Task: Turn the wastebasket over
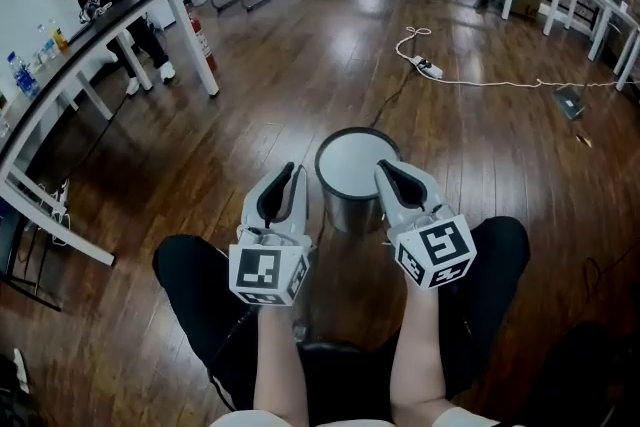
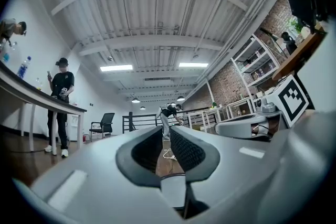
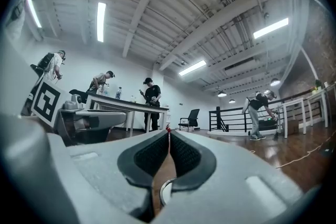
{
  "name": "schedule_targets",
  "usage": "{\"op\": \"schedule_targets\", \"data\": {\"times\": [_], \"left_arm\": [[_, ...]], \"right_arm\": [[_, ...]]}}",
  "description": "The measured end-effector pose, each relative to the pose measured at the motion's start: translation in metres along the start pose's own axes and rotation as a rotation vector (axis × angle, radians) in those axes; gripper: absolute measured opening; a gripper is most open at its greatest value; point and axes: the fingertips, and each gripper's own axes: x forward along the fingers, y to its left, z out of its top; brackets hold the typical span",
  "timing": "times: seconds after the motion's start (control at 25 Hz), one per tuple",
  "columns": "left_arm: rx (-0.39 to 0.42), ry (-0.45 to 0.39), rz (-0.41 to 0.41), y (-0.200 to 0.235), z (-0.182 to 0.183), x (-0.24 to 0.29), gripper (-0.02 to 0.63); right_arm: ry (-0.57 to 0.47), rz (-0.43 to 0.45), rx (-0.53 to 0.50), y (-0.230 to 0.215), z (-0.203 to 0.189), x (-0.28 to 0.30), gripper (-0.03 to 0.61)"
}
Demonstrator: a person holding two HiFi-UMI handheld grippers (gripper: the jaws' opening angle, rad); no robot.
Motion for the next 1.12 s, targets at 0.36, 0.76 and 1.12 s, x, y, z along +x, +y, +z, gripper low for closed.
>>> {"op": "schedule_targets", "data": {"times": [0.36, 0.76, 1.12], "left_arm": [[-0.030, 0.044, 0.018, 0.051, -0.054, 0.046, 0.049], [-0.143, 0.272, 0.123, 0.093, -0.168, 0.053, 0.321], [-0.176, 0.325, 0.228, 0.122, -0.205, 0.027, 0.325]], "right_arm": [[0.144, -0.002, -0.012, -0.014, -0.062, 0.067, -0.008], [0.525, 0.169, -0.177, 0.029, -0.200, 0.128, 0.220], [0.815, 0.185, -0.321, 0.045, -0.302, 0.162, 0.101]]}}
